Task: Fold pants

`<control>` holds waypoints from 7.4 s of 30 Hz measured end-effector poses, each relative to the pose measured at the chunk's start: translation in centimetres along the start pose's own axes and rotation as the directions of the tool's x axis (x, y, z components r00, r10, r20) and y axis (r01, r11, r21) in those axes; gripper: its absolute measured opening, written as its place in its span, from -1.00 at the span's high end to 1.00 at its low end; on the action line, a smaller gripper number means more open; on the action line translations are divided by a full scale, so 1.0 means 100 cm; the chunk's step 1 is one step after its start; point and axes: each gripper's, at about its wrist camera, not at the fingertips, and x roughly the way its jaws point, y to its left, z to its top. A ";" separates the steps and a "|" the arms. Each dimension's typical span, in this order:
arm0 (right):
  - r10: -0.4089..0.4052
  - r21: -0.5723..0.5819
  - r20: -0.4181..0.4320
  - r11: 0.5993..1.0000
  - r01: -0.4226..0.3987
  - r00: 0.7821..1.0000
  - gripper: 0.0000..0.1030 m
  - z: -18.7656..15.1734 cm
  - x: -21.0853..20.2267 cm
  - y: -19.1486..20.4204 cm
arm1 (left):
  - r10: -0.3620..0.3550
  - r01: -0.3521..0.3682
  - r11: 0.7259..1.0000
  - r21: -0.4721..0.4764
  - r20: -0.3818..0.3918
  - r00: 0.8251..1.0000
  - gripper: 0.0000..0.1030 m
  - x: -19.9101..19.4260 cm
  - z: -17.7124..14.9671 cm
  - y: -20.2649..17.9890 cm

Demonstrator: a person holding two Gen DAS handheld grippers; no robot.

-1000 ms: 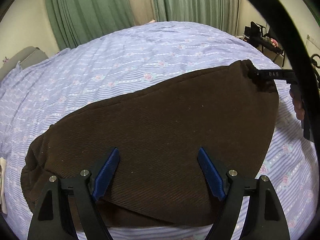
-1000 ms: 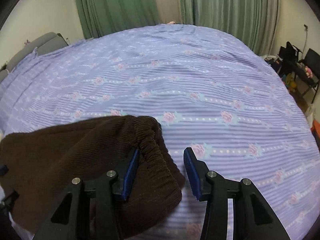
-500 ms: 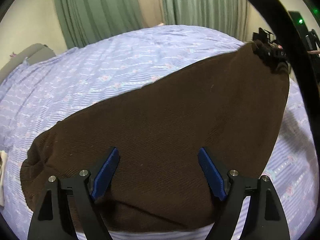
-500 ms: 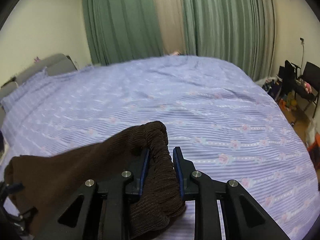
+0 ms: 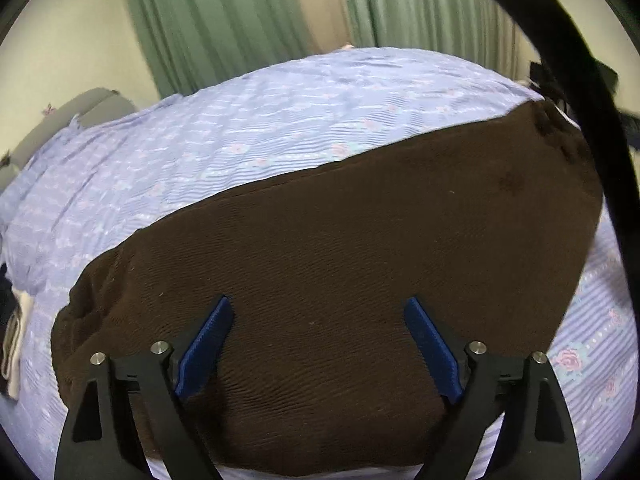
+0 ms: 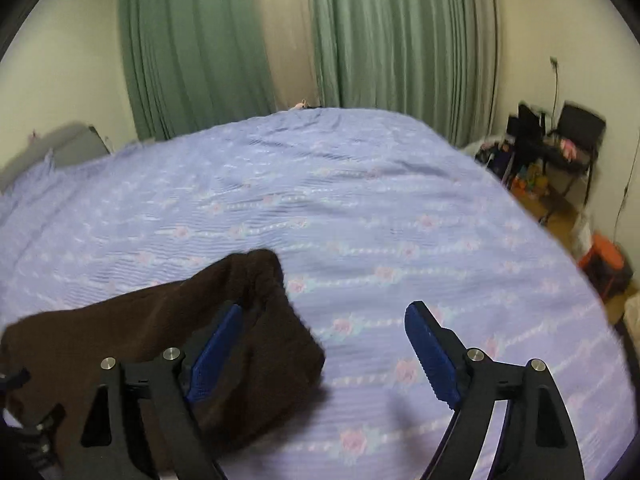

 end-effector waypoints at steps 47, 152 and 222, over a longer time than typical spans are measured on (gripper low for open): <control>0.166 0.377 -0.136 0.920 -0.104 0.977 0.17 -0.018 0.082 -0.001 | -0.029 0.029 0.999 0.022 0.030 0.999 0.23 -0.009 -0.005 0.017; 0.370 -0.229 -0.486 0.820 -0.524 0.792 -0.99 -0.040 -0.077 0.476 | 0.227 -0.225 0.933 -0.282 -0.028 0.974 -0.98 -0.177 -0.017 0.359; 0.064 -0.212 -0.297 0.968 -0.131 0.953 -0.65 -0.093 -0.054 0.278 | -0.395 0.227 0.692 -0.685 -0.097 0.914 0.11 -0.069 -0.065 0.296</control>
